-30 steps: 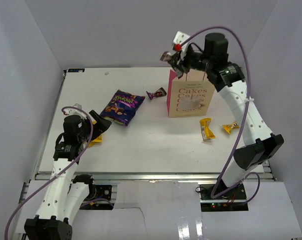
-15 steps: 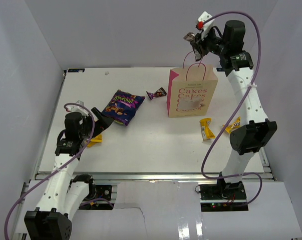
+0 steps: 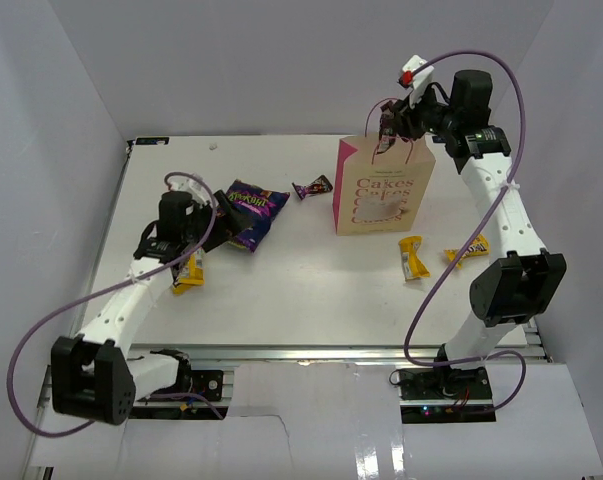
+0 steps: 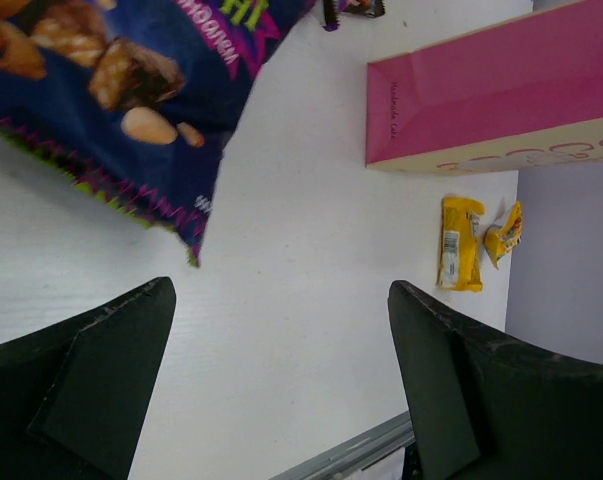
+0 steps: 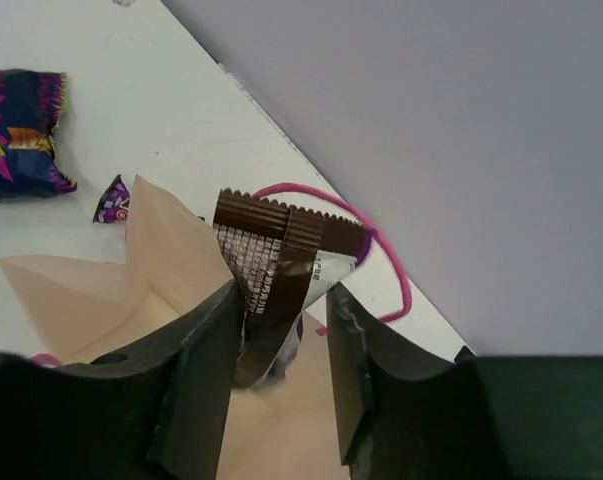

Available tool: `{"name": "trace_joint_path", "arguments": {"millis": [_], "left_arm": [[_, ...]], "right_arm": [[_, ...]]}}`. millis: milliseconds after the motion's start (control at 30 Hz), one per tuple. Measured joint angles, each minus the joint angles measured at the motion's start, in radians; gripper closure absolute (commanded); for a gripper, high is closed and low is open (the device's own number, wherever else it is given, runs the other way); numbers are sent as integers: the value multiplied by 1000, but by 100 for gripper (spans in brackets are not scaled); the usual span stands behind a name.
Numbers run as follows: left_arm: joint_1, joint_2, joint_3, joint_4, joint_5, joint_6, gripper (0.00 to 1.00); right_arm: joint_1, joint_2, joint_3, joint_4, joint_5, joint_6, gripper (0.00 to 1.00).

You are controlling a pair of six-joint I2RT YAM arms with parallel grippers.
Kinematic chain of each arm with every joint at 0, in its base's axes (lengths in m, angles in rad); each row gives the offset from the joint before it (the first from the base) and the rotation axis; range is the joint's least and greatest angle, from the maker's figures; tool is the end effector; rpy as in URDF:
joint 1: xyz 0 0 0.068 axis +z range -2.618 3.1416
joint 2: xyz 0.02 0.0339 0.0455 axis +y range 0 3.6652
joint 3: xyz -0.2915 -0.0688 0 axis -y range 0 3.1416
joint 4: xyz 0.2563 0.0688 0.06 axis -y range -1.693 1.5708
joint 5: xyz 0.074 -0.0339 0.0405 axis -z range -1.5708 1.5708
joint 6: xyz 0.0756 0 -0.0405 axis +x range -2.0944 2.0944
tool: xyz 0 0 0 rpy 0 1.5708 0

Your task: Place the snacks into the paper bag

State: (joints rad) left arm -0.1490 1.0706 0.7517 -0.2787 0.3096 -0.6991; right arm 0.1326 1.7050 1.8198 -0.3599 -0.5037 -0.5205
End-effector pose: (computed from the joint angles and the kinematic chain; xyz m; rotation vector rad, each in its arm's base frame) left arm 0.2568 -0.0618 0.2638 -0.4316 2.2120 -0.8083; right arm 0.4341 0.0947 0.4573 -0.8961 1.5478 0.1789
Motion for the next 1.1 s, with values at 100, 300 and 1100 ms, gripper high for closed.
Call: {"name": "trace_joint_path", "arguments": {"millis": [100,300,1100], "left_arm": [[-89,175,150,26,-21,13,2],[-182,516,469,84,-50,48,5],[-243,1350,1328,-88,-25,418,23]], "right_arm": [[-15,-19,-1,8,-8,14,47],[-50,-83,-40,26,-27,24,43],[-179,-452,-589,-51,-167,42,26]]}}
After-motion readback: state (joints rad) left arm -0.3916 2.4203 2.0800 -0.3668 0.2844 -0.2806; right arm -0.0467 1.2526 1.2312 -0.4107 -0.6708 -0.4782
